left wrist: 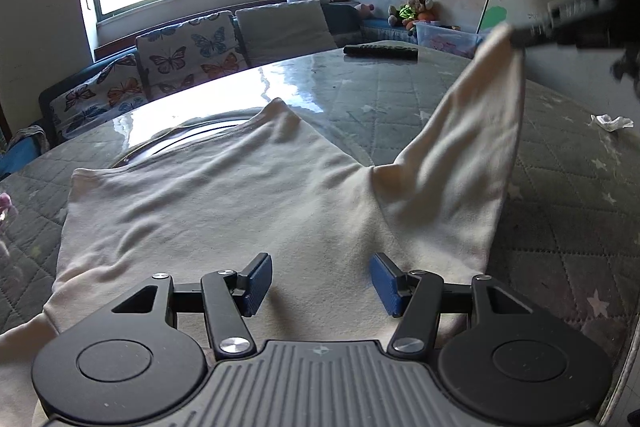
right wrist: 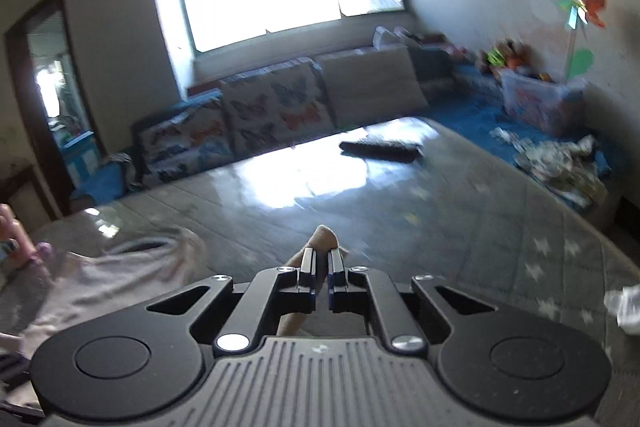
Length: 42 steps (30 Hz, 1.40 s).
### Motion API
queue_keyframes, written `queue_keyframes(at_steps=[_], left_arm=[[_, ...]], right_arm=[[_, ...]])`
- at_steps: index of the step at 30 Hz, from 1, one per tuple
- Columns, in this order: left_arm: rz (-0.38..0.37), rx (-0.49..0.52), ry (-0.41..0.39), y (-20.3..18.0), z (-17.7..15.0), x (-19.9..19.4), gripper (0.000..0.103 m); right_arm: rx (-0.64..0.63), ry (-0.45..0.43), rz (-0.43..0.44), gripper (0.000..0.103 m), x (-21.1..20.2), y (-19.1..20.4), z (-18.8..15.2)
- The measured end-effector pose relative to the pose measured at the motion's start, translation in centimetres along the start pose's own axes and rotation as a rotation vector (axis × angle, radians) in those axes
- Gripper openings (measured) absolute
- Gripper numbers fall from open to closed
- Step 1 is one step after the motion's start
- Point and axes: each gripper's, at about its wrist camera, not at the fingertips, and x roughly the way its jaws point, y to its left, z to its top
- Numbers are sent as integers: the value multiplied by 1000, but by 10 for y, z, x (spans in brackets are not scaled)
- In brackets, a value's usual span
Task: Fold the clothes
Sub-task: 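Fold the held sleeve across the shirt body with the right gripper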
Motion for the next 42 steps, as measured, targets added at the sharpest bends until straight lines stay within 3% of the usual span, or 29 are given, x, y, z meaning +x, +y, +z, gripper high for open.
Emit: queue_keyframes(at_steps=[5,10,22,28,35,42], left_arm=[[15,-41,-45,18,-1,-21,59],[89,-110,-89,53,-10,-49,60],[216,-257,-97,107,-45,-82,61],[238,-282,-91,112,-51,-88,61],[235,-275,-124,105,-36,-89,61],[250,-281,-173,105,-20,-102,61]], right_arm=[[-92,-45,122,5,-22,49,21],[-211,-48,258,5,-31,114,28],[-396,130,530,5,-10,252,-21],[-411,185,575,14,-4,248,-29],[-417,287,441,16,16,195,-38],[-432,430,401,16,29,160,-75]])
